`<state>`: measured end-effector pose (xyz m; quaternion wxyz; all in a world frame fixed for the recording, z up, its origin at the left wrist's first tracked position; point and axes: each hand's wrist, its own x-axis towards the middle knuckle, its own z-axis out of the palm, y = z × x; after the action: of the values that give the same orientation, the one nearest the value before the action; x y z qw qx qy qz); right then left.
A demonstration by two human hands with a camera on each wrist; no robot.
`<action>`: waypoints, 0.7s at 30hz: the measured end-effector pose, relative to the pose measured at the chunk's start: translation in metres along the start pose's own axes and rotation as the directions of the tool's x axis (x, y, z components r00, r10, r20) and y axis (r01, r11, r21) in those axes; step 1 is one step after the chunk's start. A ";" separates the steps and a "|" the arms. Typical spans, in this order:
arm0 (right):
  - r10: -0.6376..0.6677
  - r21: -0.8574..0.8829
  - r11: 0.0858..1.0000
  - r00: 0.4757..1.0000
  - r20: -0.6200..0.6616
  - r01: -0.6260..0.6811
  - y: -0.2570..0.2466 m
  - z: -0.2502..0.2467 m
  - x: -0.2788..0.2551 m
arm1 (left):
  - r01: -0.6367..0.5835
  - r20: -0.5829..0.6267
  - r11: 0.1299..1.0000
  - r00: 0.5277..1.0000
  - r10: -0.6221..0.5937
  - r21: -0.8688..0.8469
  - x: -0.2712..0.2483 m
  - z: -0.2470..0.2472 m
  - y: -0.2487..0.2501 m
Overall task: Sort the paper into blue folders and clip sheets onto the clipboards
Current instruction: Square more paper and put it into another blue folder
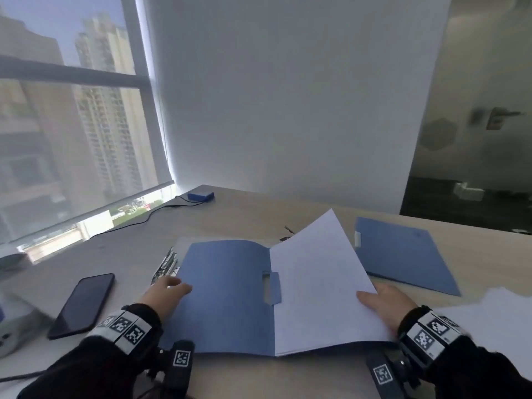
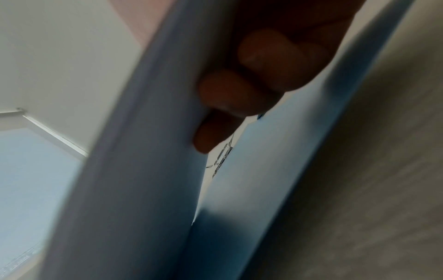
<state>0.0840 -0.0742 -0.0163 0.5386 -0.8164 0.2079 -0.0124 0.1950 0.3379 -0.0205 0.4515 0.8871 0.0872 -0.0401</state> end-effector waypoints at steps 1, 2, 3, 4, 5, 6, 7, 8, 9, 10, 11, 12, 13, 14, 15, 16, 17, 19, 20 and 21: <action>0.006 -0.001 1.000 1.000 0.008 -0.006 0.000 0.004 0.002 | 0.004 0.019 1.000 1.000 -0.004 0.002 0.001 -0.003 -0.004; 0.012 -0.001 1.000 1.000 0.013 -0.012 0.001 0.007 0.004 | 0.001 0.021 1.000 1.000 -0.001 -0.007 0.001 -0.005 -0.005; 0.021 0.001 1.000 1.000 0.011 -0.021 0.003 0.011 0.006 | 0.000 0.010 1.000 1.000 0.001 -0.026 -0.001 -0.008 -0.006; 0.031 -0.001 1.000 0.999 0.007 -0.031 0.004 0.013 0.008 | -0.002 -0.006 0.999 1.000 0.002 -0.048 -0.001 -0.010 -0.007; 0.037 -0.002 0.999 0.999 0.002 -0.037 0.007 0.015 0.010 | -0.008 -0.021 0.998 1.000 0.006 -0.063 -0.002 -0.011 -0.006; 0.043 -0.004 0.999 0.999 -0.001 -0.043 0.009 0.016 0.011 | -0.024 -0.035 0.997 0.999 0.022 -0.076 -0.002 -0.014 -0.004; 0.049 -0.007 0.999 0.999 0.002 -0.049 0.009 0.016 0.011 | -0.046 -0.047 0.994 0.998 0.041 -0.102 -0.004 -0.019 0.002; 0.053 -0.005 0.999 0.999 0.004 -0.053 0.010 0.016 0.012 | -0.082 -0.065 0.987 0.995 0.073 -0.136 -0.006 -0.024 0.009; 0.056 -0.002 0.998 0.998 0.004 -0.056 0.011 0.016 0.012 | -0.120 -0.072 0.977 0.991 0.108 -0.176 -0.011 -0.031 0.020; 0.063 0.004 0.998 0.998 0.002 -0.063 0.010 0.016 0.011 | -0.151 -0.066 0.960 0.988 0.139 -0.234 -0.017 -0.039 0.031; 0.066 0.008 0.998 0.998 0.002 -0.066 0.008 0.016 0.009 | -0.167 -0.039 0.933 0.986 0.163 -0.318 -0.026 -0.046 0.045; 0.071 0.019 0.997 0.997 0.002 -0.071 0.005 0.017 0.007 | -0.170 -0.002 0.892 0.982 0.186 -0.418 -0.037 -0.053 0.059; 0.077 0.030 0.997 0.997 -0.001 -0.077 0.002 0.017 0.004 | -0.160 0.048 0.842 0.975 0.215 -0.514 -0.049 -0.058 0.074; 0.084 0.033 0.996 0.996 -0.010 -0.084 -0.003 0.018 -0.001 | -0.151 0.102 0.797 0.961 0.257 -0.585 -0.060 -0.062 0.087; 0.090 0.032 0.996 0.996 -0.022 -0.089 -0.008 0.019 -0.005 | -0.144 0.157 0.765 0.939 0.306 -0.627 -0.070 -0.065 0.098; 0.095 0.029 0.995 0.995 -0.035 -0.094 -0.010 0.020 -0.008 | -0.132 0.213 0.738 0.911 0.354 -0.662 -0.077 -0.065 0.109; 0.096 0.036 0.995 0.995 -0.037 -0.095 -0.013 0.021 -0.011 | -0.113 0.263 0.722 0.883 0.388 -0.682 -0.083 -0.062 0.117; 0.088 0.059 0.994 0.996 -0.012 -0.087 -0.016 0.022 -0.017 | -0.067 0.331 0.720 0.856 0.397 -0.691 -0.086 -0.044 0.125; 0.087 0.078 0.993 0.996 0.002 -0.087 -0.016 0.023 -0.019 | -0.043 0.356 0.733 0.854 0.380 -0.679 -0.085 -0.031 0.126; 0.090 0.103 0.991 0.996 0.012 -0.091 -0.014 0.024 -0.018 | -0.022 0.378 0.756 0.856 0.352 -0.655 -0.084 -0.014 0.125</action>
<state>0.0777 -0.0419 -0.0101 0.5809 -0.7773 0.2417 0.0045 0.1365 0.2672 0.0997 0.7299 0.6500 -0.1111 -0.1799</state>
